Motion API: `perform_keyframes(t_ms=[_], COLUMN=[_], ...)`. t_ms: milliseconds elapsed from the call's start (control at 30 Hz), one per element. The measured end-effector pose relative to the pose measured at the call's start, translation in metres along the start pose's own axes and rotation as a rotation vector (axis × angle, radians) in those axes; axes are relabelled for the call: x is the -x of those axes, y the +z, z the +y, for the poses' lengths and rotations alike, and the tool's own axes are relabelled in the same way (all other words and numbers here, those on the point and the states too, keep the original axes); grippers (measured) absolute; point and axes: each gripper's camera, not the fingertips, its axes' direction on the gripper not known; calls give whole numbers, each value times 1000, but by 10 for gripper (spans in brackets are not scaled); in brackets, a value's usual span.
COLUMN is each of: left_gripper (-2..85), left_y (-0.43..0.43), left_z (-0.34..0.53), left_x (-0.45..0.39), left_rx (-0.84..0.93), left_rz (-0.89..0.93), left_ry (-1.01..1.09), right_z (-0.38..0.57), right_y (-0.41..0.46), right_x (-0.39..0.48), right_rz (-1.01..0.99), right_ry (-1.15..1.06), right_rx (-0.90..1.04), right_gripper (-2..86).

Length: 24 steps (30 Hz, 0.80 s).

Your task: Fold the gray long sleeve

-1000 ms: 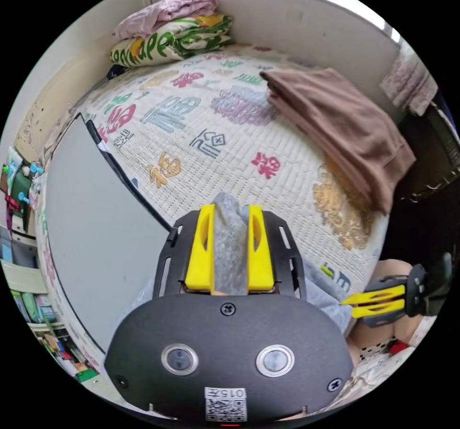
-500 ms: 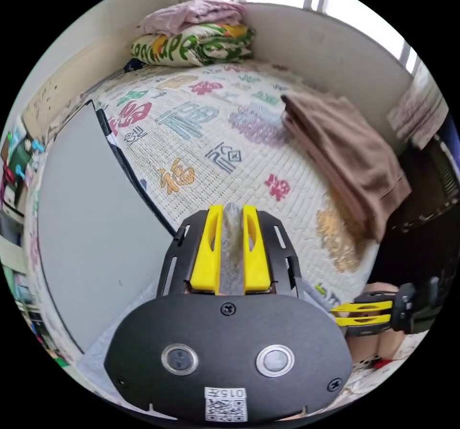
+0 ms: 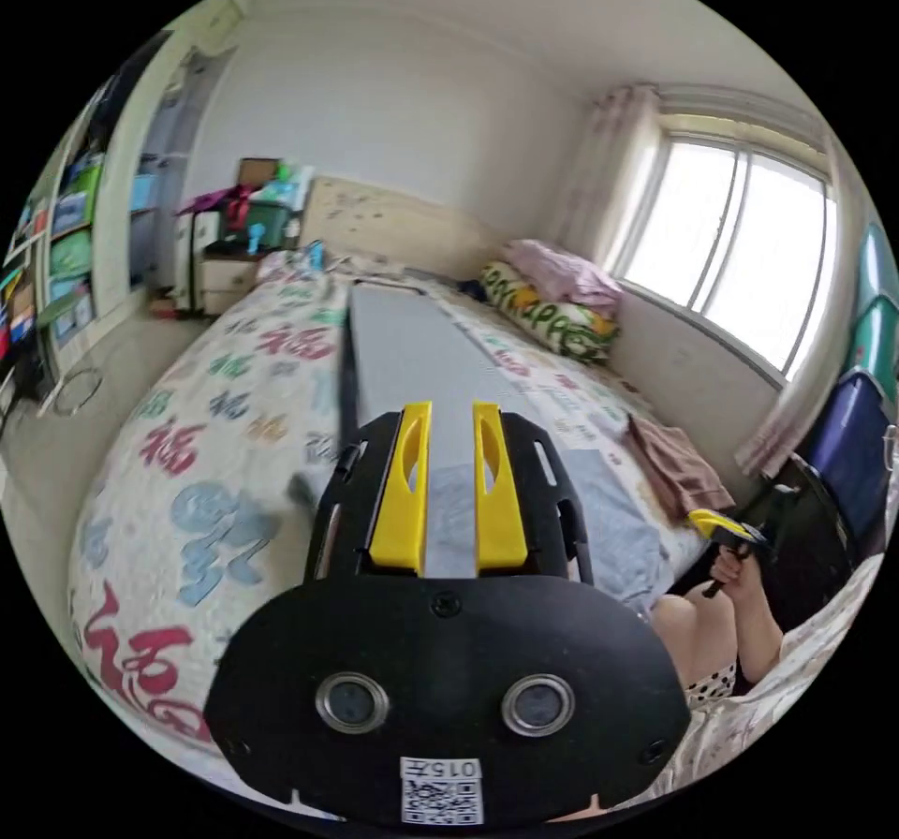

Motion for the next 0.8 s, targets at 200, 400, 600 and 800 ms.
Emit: perform_keyframes(t_ms=[200, 400, 600, 800], left_gripper=[104, 112, 83, 30], left_y=[28, 94, 137, 131], left_z=[107, 141, 154, 157], left_x=[143, 205, 222, 214], left_rx=[113, 178, 280, 287], left_rz=[19, 76, 71, 16], left_ry=[-257, -375, -387, -260], right_z=[42, 99, 143, 164], right_y=[174, 297, 373, 394], right_x=[119, 181, 196, 225], right_rz=[-209, -102, 31, 23], right_ry=[-190, -327, -271, -283], right_rx=[240, 411, 540, 542], right_gripper=[113, 119, 53, 14])
